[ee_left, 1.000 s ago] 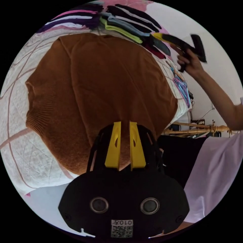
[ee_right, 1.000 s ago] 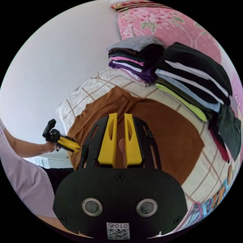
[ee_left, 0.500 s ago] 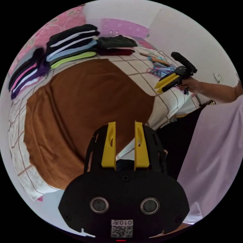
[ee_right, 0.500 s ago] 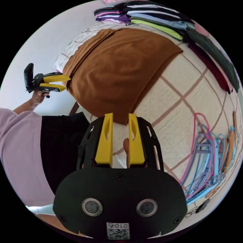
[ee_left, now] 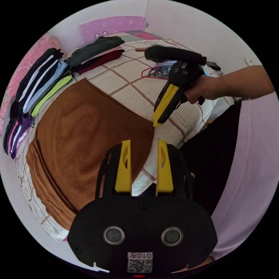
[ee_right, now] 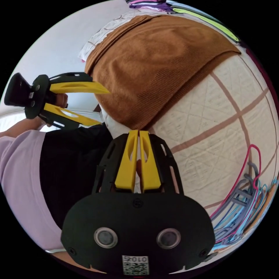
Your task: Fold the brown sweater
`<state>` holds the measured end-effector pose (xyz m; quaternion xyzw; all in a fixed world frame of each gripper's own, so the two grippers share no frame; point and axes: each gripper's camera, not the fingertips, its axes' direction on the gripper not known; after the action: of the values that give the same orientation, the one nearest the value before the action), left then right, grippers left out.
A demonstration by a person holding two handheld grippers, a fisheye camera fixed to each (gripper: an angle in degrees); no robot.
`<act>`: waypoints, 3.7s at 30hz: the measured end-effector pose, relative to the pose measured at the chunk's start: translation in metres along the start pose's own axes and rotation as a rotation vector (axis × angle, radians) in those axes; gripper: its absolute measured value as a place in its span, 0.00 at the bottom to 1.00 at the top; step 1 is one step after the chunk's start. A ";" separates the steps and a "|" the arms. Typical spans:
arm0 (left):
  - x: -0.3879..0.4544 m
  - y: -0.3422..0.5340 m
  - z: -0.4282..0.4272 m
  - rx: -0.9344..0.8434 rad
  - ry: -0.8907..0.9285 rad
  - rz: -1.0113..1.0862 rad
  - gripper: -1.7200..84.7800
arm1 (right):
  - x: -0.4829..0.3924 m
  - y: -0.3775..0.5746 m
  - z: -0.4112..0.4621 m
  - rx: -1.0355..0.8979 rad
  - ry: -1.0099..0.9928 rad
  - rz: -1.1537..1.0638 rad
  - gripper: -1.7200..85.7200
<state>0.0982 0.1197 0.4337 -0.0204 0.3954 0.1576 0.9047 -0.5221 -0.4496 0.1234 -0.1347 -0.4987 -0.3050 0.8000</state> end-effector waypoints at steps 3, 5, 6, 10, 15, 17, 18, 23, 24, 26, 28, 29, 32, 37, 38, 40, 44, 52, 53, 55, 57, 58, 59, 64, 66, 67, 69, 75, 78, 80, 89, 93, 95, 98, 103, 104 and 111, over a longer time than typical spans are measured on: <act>0.024 -0.013 0.032 -0.009 -0.007 0.029 0.16 | -0.003 0.009 -0.030 0.071 -0.054 -0.062 0.06; 0.044 -0.021 0.051 -0.013 -0.053 0.056 0.15 | -0.008 0.016 -0.059 0.132 -0.077 -0.114 0.06; 0.049 -0.023 0.055 -0.015 -0.072 0.062 0.14 | -0.009 0.017 -0.065 0.142 -0.084 -0.125 0.06; 0.064 -0.036 0.066 -0.004 -0.223 0.049 0.08 | -0.018 0.019 -0.095 0.167 -0.139 -0.219 0.06; 0.050 -0.028 0.065 0.048 -0.125 -0.038 0.03 | -0.007 0.018 -0.117 0.148 -0.165 -0.278 0.08; 0.043 -0.013 0.058 0.105 -0.085 -0.102 0.03 | 0.026 0.015 -0.136 0.222 -0.171 -0.160 0.10; 0.042 -0.009 0.057 0.116 -0.074 -0.118 0.03 | 0.035 0.013 -0.141 0.249 -0.164 -0.125 0.11; 0.038 0.016 0.048 0.170 -0.027 -0.198 0.03 | 0.115 -0.026 -0.185 0.430 -0.081 0.169 0.14; 0.038 0.017 0.048 0.170 -0.029 -0.198 0.03 | 0.122 -0.033 -0.189 0.444 -0.077 0.193 0.14; 0.038 0.020 0.051 0.164 -0.026 -0.201 0.03 | 0.143 -0.065 -0.199 0.459 -0.023 0.272 0.15; 0.038 0.022 0.052 0.162 -0.022 -0.207 0.03 | 0.155 -0.090 -0.200 0.449 0.001 0.320 0.15; 0.037 0.025 0.051 0.166 -0.022 -0.213 0.03 | 0.162 -0.105 -0.198 0.427 0.003 0.352 0.16; 0.036 0.034 0.044 0.170 -0.028 -0.225 0.03 | 0.172 -0.134 -0.192 0.407 -0.004 0.404 0.16; 0.026 0.060 0.031 0.182 -0.011 -0.291 0.03 | 0.154 -0.178 -0.181 0.339 0.044 0.371 0.16; 0.022 0.065 0.029 0.183 0.002 -0.308 0.02 | 0.145 -0.190 -0.176 0.300 0.100 0.356 0.16; 0.016 0.073 0.024 0.186 0.016 -0.326 0.02 | 0.128 -0.202 -0.171 0.281 0.207 0.340 0.16; 0.008 0.087 0.008 0.182 0.026 -0.320 0.02 | 0.096 -0.228 -0.163 0.237 0.330 0.291 0.15; -0.007 0.120 -0.036 0.179 0.039 -0.332 0.02 | 0.044 -0.280 -0.140 0.170 0.490 0.161 0.07; -0.009 0.126 -0.045 0.180 0.036 -0.335 0.02 | 0.042 -0.288 -0.139 0.163 0.483 0.167 0.07; -0.013 0.135 -0.060 0.184 0.031 -0.344 0.02 | 0.042 -0.298 -0.141 0.163 0.420 0.188 0.07; -0.019 0.147 -0.077 0.196 0.030 -0.362 0.02 | 0.044 -0.306 -0.149 0.166 0.358 0.221 0.06; -0.023 0.157 -0.090 0.207 0.034 -0.377 0.02 | 0.043 -0.310 -0.158 0.188 0.346 0.235 0.06; -0.027 0.169 -0.104 0.227 0.038 -0.399 0.02 | 0.040 -0.314 -0.172 0.223 0.340 0.234 0.06; -0.052 0.240 -0.159 0.336 0.110 -0.571 0.02 | 0.020 -0.346 -0.220 0.260 0.283 0.130 0.06; -0.063 0.272 -0.183 0.404 0.152 -0.649 0.02 | 0.006 -0.367 -0.234 0.245 0.224 0.063 0.06; -0.071 0.292 -0.200 0.443 0.164 -0.697 0.02 | -0.005 -0.384 -0.242 0.228 0.190 0.018 0.06; -0.082 0.322 -0.227 0.494 0.170 -0.751 0.02 | -0.026 -0.412 -0.252 0.215 0.169 -0.037 0.06; -0.133 0.424 -0.313 0.669 0.225 -0.891 0.02 | -0.101 -0.539 -0.258 0.118 0.176 -0.156 0.06; -0.168 0.482 -0.352 0.703 0.214 -0.954 0.02 | -0.142 -0.616 -0.242 0.050 0.198 -0.206 0.06; -0.201 0.532 -0.378 0.712 0.222 -1.027 0.02 | -0.173 -0.681 -0.220 -0.009 0.212 -0.233 0.06; -0.318 0.698 -0.423 0.798 0.420 -1.285 0.02 | -0.247 -0.914 -0.083 -0.263 0.276 -0.225 0.06; -0.343 0.734 -0.430 0.852 0.514 -1.335 0.02 | -0.260 -0.964 -0.035 -0.336 0.351 -0.208 0.06; -0.350 0.743 -0.448 0.893 0.572 -1.280 0.02 | -0.269 -0.979 -0.027 -0.315 0.377 -0.197 0.06; -0.351 0.748 -0.475 0.916 0.636 -1.181 0.02 | -0.285 -0.987 -0.030 -0.273 0.413 -0.190 0.06; -0.357 0.780 -0.507 0.951 0.608 -1.227 0.02 | -0.304 -1.025 -0.002 -0.259 0.445 -0.209 0.06; -0.365 0.794 -0.508 0.963 0.597 -1.284 0.02 | -0.303 -1.041 0.019 -0.285 0.456 -0.208 0.06; -0.405 0.838 -0.503 0.879 0.584 -1.439 0.03 | -0.278 -1.092 0.132 -0.388 0.481 -0.202 0.06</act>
<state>-0.7686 0.7251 0.4545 0.0457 0.5265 -0.6257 0.5738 -1.3842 -1.1316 -0.1565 -0.1583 -0.2390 -0.4954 0.8200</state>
